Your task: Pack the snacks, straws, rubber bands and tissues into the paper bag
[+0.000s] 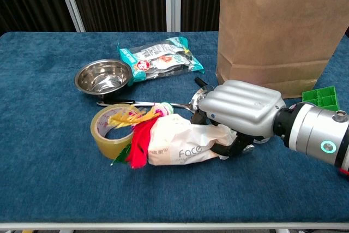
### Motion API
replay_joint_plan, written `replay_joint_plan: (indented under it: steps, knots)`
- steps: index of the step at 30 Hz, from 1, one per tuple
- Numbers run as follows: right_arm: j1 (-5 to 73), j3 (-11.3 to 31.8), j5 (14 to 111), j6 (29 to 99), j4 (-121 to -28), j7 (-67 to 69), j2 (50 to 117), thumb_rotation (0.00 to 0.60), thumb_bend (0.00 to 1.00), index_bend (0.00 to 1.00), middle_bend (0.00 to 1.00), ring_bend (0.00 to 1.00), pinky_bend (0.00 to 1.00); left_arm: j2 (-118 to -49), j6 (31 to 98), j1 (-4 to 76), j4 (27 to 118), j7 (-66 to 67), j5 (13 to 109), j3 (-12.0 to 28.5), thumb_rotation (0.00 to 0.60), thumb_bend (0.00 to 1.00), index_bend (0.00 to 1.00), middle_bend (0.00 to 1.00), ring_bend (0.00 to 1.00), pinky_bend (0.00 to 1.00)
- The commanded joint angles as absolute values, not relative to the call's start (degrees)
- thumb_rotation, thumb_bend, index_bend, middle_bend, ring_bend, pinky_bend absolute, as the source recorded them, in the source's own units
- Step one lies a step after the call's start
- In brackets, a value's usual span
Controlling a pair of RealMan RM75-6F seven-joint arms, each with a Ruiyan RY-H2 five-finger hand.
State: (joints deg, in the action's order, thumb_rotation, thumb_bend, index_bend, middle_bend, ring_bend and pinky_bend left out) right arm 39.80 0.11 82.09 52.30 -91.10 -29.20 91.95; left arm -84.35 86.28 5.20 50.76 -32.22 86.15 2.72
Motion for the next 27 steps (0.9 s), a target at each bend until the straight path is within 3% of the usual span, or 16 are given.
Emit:
replay_joint_plan:
  steps: [1,16,27]
  knots:
    - [39.19,-0.27,85.22,54.8,-91.38,-26.93,91.1,0.6,0.39,0.72,0.56,0.5,0.64,-84.32,86.32,5.19,50.86,-32.31,86.17,2.72,0.6,0.04,0.1,0.14,0.01,0.14]
    - [36.51,0.86,94.66,66.2,-96.82,-24.89,84.1,0.6,0.41,0.75,0.58,0.52,0.66,-83.98,86.67,5.46,51.71,-32.11,86.46,2.86,0.6,0.04,0.1,0.14,0.01,0.14]
    - [35.19,10.67,99.81,78.11,-106.02,-30.41,75.33,0.6,0.41,0.75,0.58,0.52,0.67,-83.27,86.84,5.98,52.73,-31.59,86.95,2.89,0.6,0.04,0.1,0.14,0.01,0.14]
